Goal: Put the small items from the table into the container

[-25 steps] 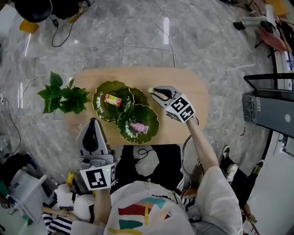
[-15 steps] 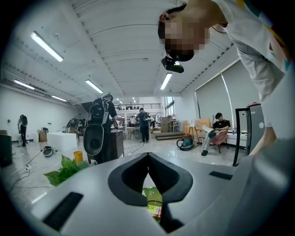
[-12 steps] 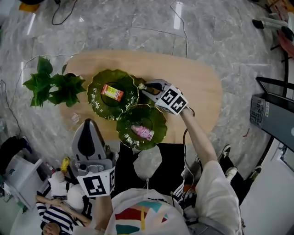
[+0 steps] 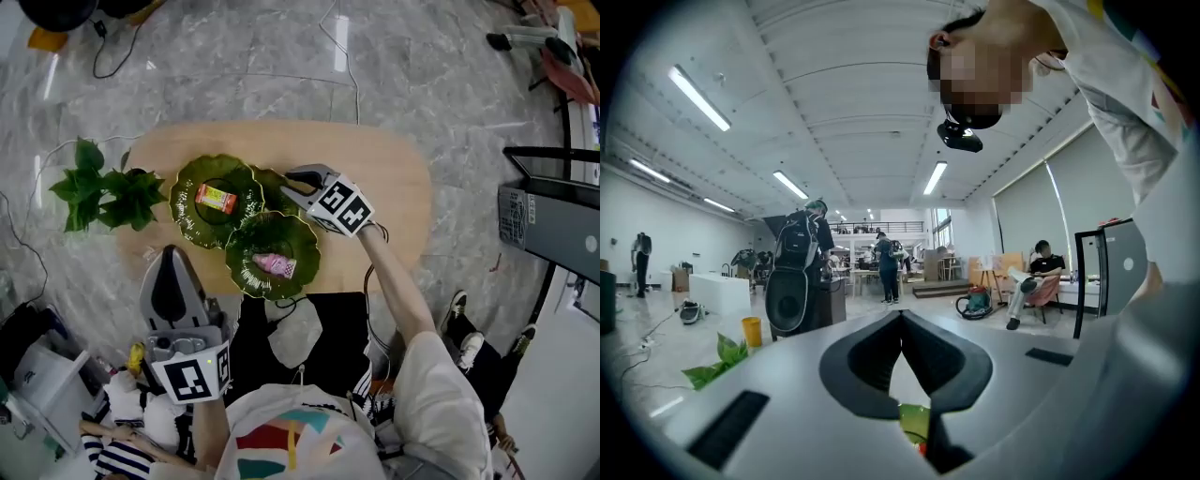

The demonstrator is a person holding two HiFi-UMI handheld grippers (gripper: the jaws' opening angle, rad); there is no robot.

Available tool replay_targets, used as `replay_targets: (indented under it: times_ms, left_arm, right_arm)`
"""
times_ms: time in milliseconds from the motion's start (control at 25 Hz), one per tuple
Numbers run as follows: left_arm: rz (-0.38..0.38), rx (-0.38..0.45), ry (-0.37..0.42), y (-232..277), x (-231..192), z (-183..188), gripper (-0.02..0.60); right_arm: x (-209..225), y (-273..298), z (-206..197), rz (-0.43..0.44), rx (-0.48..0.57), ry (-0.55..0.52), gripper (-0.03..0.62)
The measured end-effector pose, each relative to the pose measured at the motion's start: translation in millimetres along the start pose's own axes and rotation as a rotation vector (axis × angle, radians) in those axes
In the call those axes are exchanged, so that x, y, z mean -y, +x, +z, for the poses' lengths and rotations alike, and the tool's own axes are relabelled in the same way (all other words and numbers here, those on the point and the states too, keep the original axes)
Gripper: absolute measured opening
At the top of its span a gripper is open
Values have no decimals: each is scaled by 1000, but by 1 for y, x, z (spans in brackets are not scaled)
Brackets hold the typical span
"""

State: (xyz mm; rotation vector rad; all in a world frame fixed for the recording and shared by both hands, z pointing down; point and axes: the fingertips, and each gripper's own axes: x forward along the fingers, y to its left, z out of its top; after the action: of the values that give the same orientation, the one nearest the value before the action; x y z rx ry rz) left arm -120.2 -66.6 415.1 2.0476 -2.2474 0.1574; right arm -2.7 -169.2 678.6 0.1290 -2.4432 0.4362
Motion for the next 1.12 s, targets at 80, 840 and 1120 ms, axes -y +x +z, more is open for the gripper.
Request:
replay_targets:
  times_ms: [80, 840, 1120]
  left_arm:
    - [-26, 32, -3, -3, 6, 21, 8]
    - [-369, 395, 47, -43, 57, 201, 8]
    - [-399, 459, 55, -60, 57, 220, 8]
  right_arm:
    - [4, -32, 14, -66, 7, -19, 95]
    - [-167, -304, 207, -767, 663, 160, 92]
    - [-204, -317, 227, -801, 717, 116, 89]
